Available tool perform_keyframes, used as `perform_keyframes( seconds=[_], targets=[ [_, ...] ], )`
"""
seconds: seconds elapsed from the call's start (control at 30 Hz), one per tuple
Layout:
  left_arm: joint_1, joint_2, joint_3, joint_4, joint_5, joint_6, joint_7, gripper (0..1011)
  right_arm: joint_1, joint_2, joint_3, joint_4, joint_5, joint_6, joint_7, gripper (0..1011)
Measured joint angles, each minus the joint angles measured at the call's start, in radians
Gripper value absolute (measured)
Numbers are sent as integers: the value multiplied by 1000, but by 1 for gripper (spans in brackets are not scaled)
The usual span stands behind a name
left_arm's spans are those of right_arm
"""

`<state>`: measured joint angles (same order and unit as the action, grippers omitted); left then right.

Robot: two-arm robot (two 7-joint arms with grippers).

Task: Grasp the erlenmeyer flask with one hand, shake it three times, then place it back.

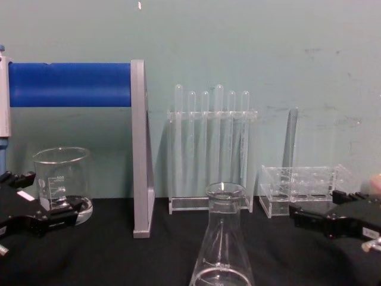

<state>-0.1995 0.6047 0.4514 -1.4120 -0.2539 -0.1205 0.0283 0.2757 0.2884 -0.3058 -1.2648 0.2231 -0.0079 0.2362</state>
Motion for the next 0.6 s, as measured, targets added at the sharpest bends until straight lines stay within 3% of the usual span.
perform_keyframes(
  seconds=[0.6],
  targets=[
    [0, 0, 0, 0, 0, 0, 0, 1001, 0, 0, 0, 0, 0, 0, 0, 1000]
  ],
)
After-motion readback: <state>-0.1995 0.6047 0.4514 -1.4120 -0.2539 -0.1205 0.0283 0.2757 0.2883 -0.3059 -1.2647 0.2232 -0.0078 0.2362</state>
